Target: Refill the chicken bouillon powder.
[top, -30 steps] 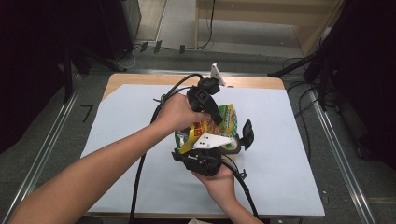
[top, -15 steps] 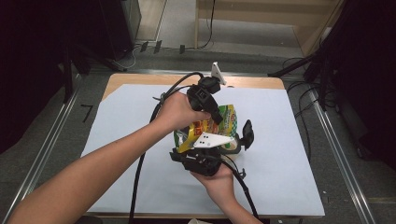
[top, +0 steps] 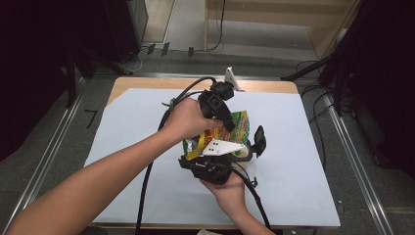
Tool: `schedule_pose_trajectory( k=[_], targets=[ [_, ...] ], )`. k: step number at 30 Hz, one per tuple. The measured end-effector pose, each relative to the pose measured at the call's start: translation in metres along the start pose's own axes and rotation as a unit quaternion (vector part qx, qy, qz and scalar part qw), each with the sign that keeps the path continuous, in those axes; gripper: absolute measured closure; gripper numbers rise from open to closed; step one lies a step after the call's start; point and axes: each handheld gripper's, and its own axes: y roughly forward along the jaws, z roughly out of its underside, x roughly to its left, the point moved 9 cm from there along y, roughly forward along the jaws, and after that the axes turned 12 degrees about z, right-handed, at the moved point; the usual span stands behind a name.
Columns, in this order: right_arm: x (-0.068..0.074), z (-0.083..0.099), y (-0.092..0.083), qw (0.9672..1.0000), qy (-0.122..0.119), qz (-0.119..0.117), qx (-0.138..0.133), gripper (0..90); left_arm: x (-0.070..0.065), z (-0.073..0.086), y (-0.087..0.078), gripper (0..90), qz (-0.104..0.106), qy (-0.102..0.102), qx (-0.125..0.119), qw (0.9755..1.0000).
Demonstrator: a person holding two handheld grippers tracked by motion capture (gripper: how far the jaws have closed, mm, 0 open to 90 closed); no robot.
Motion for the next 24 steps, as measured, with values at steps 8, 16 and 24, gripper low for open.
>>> schedule_pose_trajectory(
  k=[8, 16, 24],
  targets=[
    [-0.0065, -0.0028, -0.0034, 0.9999, 0.005, 0.011, -0.006, 81.9, 0.002, -0.0002, -0.0021, 80.0, -0.002, -0.004, 0.004, 1.0],
    [-0.0069, -0.0016, -0.0023, 0.9999, 0.003, 0.011, -0.008, 81.7, 0.0048, 0.0008, -0.0033, 83.0, 0.013, -0.016, 0.001, 0.9998],
    [-0.0066, -0.001, -0.0016, 0.9999, 0.002, 0.012, -0.007, 81.6, 0.0049, 0.0013, -0.0033, 84.1, 0.015, -0.017, -0.002, 0.9997]
  ],
)
